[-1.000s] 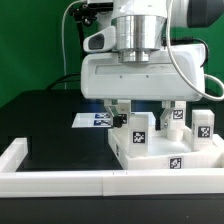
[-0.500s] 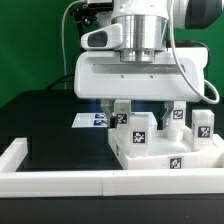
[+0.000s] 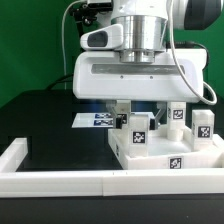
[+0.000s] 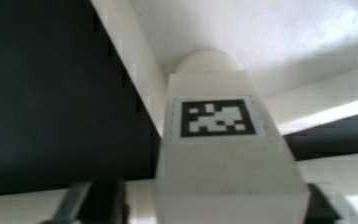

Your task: Assemble square table

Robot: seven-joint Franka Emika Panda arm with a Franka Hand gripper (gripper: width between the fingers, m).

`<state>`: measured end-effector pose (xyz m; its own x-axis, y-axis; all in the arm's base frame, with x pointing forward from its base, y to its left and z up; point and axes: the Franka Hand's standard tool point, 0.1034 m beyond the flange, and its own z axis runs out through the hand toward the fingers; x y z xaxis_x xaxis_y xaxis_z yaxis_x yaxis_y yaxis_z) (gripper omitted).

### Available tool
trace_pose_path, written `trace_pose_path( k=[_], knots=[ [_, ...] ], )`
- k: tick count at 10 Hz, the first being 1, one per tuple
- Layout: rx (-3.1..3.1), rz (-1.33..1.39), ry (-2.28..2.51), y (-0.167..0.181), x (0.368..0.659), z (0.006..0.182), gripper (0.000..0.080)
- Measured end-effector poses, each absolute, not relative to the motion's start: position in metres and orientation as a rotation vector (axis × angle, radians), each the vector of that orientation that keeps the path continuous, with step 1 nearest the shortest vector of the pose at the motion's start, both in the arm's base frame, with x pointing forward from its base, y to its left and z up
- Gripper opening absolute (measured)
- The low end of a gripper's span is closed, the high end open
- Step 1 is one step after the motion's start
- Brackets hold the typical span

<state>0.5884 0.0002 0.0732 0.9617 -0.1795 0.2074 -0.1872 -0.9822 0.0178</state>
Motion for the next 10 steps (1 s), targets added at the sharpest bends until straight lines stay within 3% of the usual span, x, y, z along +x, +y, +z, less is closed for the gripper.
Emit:
trace_pose_path(
  k=[1,10],
  knots=[
    [3.073,0.319,-0.314,0.0,0.5882,0.0728,0.0291],
    [2.909,0.324,-1.217,0.0002,0.5872,0.072,0.0291]
  ],
)
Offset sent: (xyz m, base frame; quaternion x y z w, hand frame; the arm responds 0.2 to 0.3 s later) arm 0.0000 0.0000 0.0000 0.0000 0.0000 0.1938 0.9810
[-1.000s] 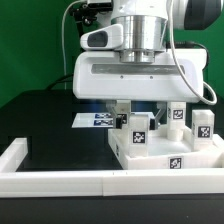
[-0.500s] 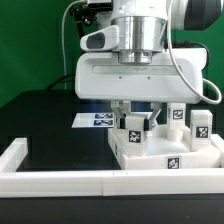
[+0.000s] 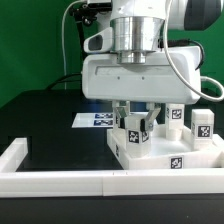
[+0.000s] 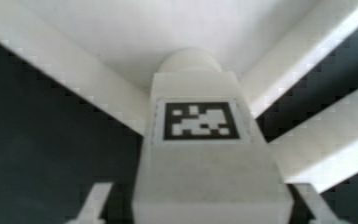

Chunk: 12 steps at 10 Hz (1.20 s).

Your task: Assemble square table

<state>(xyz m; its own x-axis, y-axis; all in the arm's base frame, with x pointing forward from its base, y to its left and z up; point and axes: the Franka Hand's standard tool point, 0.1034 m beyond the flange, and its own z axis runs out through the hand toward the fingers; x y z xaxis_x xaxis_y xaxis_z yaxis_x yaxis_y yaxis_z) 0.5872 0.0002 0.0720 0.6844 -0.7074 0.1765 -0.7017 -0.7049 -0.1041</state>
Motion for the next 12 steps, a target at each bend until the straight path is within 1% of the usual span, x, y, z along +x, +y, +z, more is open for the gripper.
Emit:
trace_pose_path(
  k=[2,9,12],
  knots=[
    [-2.725,-0.305,1.441,-0.0013,0.5862,0.0719,0.0291],
    [-2.357,-0.298,1.9,0.0,0.5879,0.0729,0.0297],
    [-1.966,-0.254,2.235,0.0033,0.5854,0.0715,0.0302]
  ],
)
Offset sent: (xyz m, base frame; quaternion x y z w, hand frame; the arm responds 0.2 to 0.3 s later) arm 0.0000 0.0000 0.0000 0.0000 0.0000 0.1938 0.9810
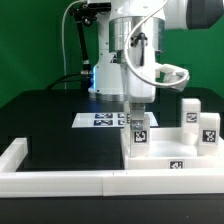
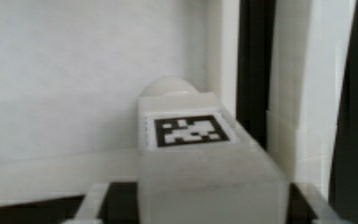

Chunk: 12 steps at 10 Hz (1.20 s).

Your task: Assemble square table

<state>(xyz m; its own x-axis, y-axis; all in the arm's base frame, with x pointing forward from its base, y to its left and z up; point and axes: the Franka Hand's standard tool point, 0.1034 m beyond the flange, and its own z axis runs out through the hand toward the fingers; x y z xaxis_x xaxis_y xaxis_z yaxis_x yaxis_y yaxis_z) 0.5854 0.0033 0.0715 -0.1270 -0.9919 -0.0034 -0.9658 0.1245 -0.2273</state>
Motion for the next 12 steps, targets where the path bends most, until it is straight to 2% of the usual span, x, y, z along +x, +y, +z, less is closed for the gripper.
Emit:
trace_pose_path(
  k=[2,9,10,11,12],
  knots=[
    [-1.685,-0.268,2.419,0.005,0.586,0.07,0.0308],
    [-1.295,-0.285,2.673,-0.016,0.577,0.07,0.0314],
    [-1.287,-0.286,2.679,-0.017,0.577,0.07,0.0347],
    [-1.316,-0.288,2.668,-0.015,0.577,0.07,0.0482],
    [-1.388,-0.291,2.637,-0.015,0.577,0.07,0.0482]
  ],
)
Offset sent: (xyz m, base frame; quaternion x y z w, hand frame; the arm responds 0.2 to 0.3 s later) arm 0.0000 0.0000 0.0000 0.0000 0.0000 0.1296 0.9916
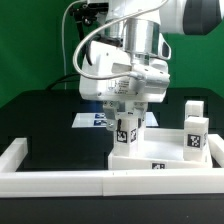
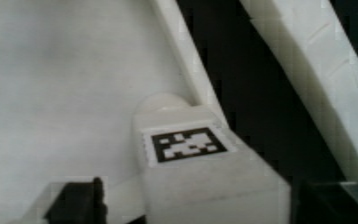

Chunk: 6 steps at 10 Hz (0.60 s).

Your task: Assemble square table

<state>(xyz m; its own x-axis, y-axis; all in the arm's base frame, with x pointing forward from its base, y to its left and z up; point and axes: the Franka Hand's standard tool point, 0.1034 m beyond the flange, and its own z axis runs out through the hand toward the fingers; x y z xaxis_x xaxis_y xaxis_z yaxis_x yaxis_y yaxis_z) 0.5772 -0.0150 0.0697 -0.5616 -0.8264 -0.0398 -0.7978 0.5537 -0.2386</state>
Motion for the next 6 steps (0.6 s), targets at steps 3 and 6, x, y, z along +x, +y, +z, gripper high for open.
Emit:
trace_pose_path(
  k=[3,6],
  knots=[
    [-1.655,-0.32,2.492,-0.0175,0.5808,0.0722,0.0638],
    [-1.947,-0.346,2.301,-0.0181,0.5811,0.0724,0.0649]
  ],
)
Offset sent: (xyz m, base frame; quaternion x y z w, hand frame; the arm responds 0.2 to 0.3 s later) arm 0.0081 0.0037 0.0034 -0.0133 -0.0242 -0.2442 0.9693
